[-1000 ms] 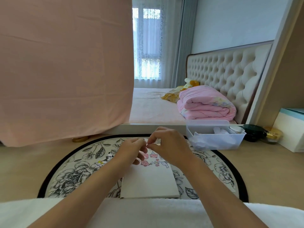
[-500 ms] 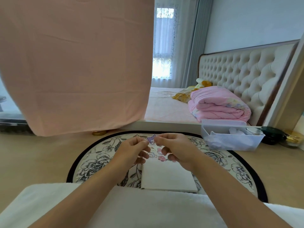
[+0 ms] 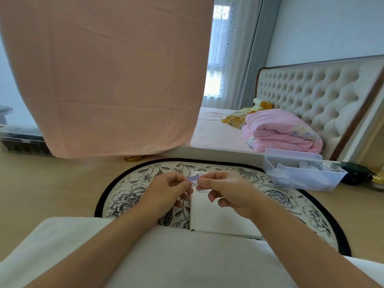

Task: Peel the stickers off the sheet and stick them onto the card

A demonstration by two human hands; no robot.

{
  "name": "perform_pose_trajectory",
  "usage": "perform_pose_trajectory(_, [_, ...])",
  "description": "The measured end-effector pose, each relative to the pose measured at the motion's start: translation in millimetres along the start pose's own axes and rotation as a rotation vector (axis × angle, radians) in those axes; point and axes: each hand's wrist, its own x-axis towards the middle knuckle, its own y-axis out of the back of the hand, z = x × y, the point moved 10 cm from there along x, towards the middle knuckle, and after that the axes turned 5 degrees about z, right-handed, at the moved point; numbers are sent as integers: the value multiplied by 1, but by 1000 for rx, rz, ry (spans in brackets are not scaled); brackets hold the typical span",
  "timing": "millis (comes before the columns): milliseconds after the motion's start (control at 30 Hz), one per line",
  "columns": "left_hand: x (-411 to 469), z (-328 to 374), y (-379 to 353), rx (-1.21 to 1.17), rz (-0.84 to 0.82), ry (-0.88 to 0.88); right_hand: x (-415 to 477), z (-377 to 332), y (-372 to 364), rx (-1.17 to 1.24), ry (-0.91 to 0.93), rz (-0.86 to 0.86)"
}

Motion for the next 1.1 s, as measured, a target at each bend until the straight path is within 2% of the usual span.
perform_pose_trajectory(167, [5, -2, 11, 263, 67, -138, 3, -23, 15, -310, 251, 207])
perform_pose_trajectory(233, [3, 5, 10, 378, 68, -224, 2, -32, 9, -394, 347, 190])
perform_pose_trajectory(367, [-1, 14, 6, 438, 60, -315, 2, -38, 0, -659, 452, 184])
perform_pose_trajectory(567, [-6, 19, 3, 464, 49, -370, 1, -38, -2, -716, 487, 192])
perform_pose_trajectory(767, [-2, 19, 2, 374, 74, -337, 2, -46, 21, -576, 431, 260])
perform_pose_trajectory(867, [-5, 13, -8, 540, 5, -362, 7, -36, 36, -522, 315, 248])
perform_pose_trajectory(967, [-7, 3, -22, 793, -120, -394, 14, -5, 32, -494, 86, 107])
perform_pose_trajectory(1033, [-7, 2, -28, 857, -147, -418, 16, 10, 24, -523, -10, 59])
perform_pose_trajectory(1100, [-7, 2, -29, 858, -143, -432, 19, 14, 19, -573, -29, 42])
